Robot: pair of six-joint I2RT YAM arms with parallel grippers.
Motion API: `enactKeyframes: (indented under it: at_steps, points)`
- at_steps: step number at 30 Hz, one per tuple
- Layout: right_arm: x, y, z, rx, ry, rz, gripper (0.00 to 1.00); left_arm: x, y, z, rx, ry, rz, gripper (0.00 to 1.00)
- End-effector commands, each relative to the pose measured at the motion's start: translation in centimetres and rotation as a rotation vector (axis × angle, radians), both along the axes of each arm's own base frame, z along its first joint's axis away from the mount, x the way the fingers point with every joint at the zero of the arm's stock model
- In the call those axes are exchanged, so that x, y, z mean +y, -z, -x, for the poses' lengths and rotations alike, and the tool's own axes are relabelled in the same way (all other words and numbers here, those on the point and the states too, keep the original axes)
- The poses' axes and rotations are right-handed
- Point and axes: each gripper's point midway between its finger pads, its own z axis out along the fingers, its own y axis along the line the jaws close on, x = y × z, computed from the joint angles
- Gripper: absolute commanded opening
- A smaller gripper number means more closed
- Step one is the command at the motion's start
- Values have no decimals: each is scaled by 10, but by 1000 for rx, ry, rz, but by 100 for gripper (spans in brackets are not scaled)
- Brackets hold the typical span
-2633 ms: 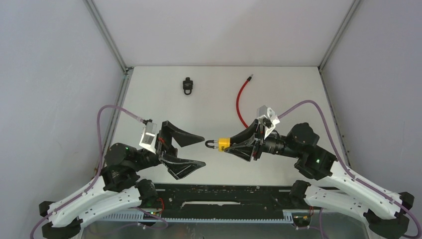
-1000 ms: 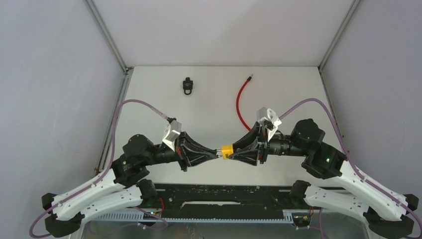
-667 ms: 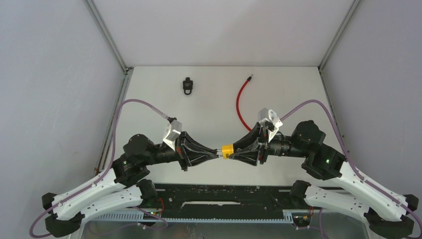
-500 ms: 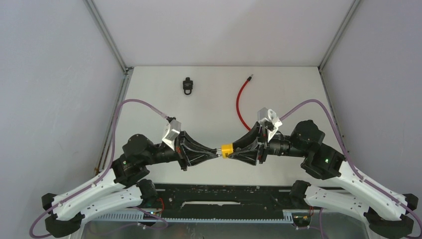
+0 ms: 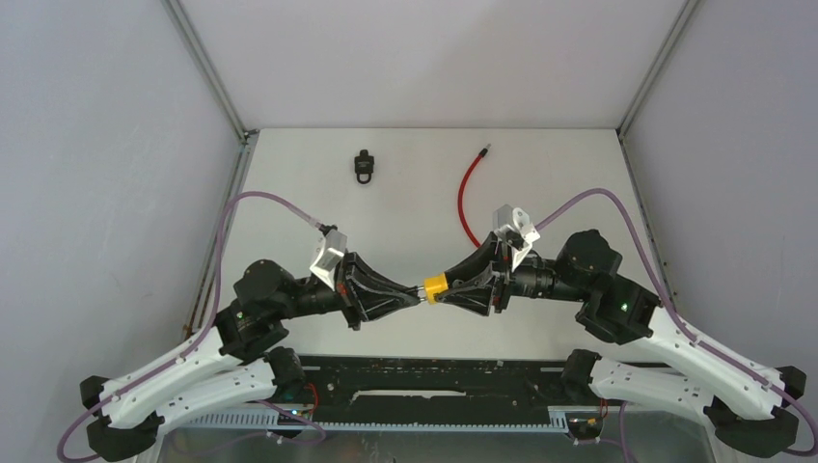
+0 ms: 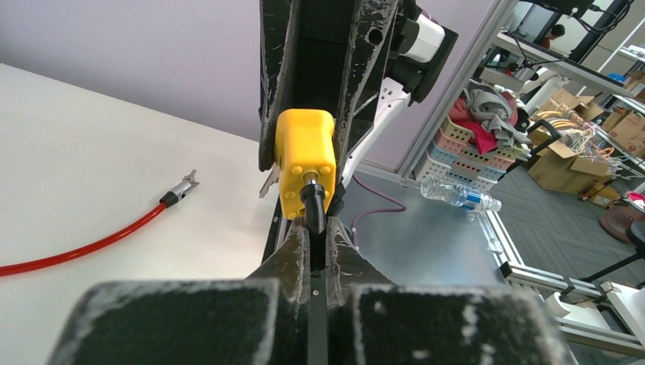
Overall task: Lock with the key
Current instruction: Lock the lock.
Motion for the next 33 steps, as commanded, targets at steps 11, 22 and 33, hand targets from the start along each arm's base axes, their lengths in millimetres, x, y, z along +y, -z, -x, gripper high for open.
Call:
enactKeyframes:
  at_steps: [11,22,33]
  points:
    - [37,16,-2,13,-42,29,0,-8,-22,-2,-17,-5,71,0]
    - [41,19,-1,27,-37,35,0,-21,-10,-10,12,-23,24,0]
    - [40,17,-3,22,-19,30,0,-25,-5,-11,43,-25,42,0]
